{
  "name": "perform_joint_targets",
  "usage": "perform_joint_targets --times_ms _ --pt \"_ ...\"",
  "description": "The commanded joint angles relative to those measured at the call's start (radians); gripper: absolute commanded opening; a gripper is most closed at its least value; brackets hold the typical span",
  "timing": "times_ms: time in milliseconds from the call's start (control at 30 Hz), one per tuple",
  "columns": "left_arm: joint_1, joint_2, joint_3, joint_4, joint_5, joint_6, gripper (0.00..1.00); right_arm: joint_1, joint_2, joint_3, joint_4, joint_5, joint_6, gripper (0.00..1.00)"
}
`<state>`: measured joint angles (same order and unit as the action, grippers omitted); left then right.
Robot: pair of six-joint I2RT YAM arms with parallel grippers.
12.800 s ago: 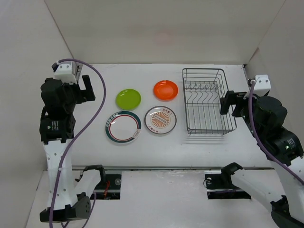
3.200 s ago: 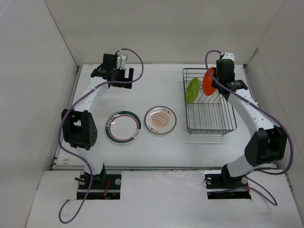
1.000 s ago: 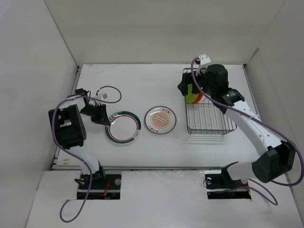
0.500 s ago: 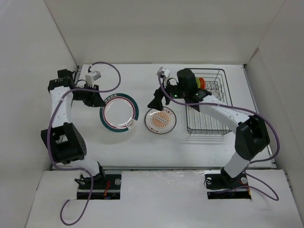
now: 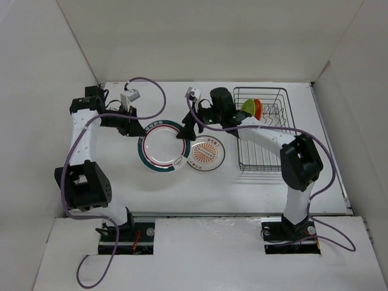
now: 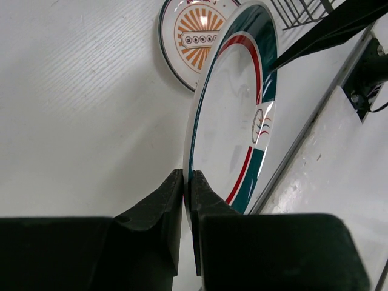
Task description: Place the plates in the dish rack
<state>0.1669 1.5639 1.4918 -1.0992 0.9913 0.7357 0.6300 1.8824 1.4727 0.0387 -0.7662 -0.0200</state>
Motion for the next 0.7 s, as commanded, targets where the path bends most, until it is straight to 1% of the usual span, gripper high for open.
perform_joint_targets --times_ms 0,67,100,133,167,200,233,267,300,333,367,400,433,467,500,533,567,600,633,667 --pt "-0.010 -0.044 0.067 -0.031 0.109 0.010 0.00 0.017 0.021 0.057 0.085 -0.091 0.014 0.98" --pt "-0.020 -0.013 0.081 -0.031 0.121 0.001 0.00 0.017 0.021 0.057 0.105 -0.113 0.031 0.91" --pt "-0.020 -0.004 0.093 -0.031 0.121 0.001 0.00 0.017 0.021 0.043 0.119 -0.133 0.043 0.78" --pt "-0.020 0.007 0.107 -0.031 0.130 0.001 0.00 0.017 0.021 0.034 0.130 -0.142 0.052 0.69" --pt "-0.020 0.028 0.107 -0.018 0.130 0.001 0.00 0.017 0.021 0.034 0.144 -0.153 0.069 0.55" --pt "-0.020 0.039 0.117 -0.018 0.144 -0.012 0.00 0.017 0.011 0.034 0.144 -0.162 0.081 0.37" --pt "-0.020 0.053 0.126 -0.007 0.144 -0.027 0.00 0.017 0.011 0.034 0.168 -0.162 0.100 0.12" --pt "-0.029 0.077 0.143 0.008 0.153 -0.048 0.00 0.017 -0.018 0.023 0.168 -0.162 0.133 0.01" --pt "-0.038 0.093 0.157 0.037 0.153 -0.067 0.00 0.017 -0.041 0.006 0.168 -0.142 0.150 0.00" --pt "-0.038 0.107 0.171 0.060 0.135 -0.094 0.04 -0.016 -0.072 -0.012 0.168 -0.087 0.164 0.00" --pt "-0.053 0.119 0.183 0.096 0.118 -0.142 0.24 -0.038 -0.116 -0.076 0.168 -0.046 0.176 0.00" --pt "-0.053 0.140 0.200 0.135 0.106 -0.201 0.49 -0.064 -0.231 -0.110 0.143 0.018 0.199 0.00" --pt "-0.075 0.150 0.200 0.159 0.074 -0.222 0.99 -0.088 -0.291 -0.133 0.094 0.226 0.200 0.00" --pt "-0.087 0.150 0.200 0.197 0.046 -0.264 1.00 -0.137 -0.348 -0.146 -0.042 0.348 0.200 0.00" --pt "-0.102 0.150 0.200 0.237 0.009 -0.306 1.00 -0.162 -0.443 -0.146 -0.121 0.473 0.200 0.00" --pt "-0.119 0.159 0.200 0.307 -0.073 -0.378 1.00 -0.182 -0.478 -0.132 -0.196 0.590 0.184 0.00" --pt "-0.163 0.159 0.190 0.346 -0.129 -0.416 1.00 -0.228 -0.506 -0.115 -0.268 0.772 0.174 0.00" --pt "-0.190 0.159 0.189 0.389 -0.196 -0.462 1.00 -0.252 -0.529 -0.086 -0.378 0.835 0.164 0.00" --pt "-0.216 0.159 0.173 0.451 -0.259 -0.496 1.00 -0.285 -0.572 -0.086 -0.401 0.863 0.135 0.00" --pt "-0.263 0.169 0.173 0.478 -0.363 -0.553 1.00 -0.317 -0.592 -0.086 -0.417 0.904 0.126 0.00"
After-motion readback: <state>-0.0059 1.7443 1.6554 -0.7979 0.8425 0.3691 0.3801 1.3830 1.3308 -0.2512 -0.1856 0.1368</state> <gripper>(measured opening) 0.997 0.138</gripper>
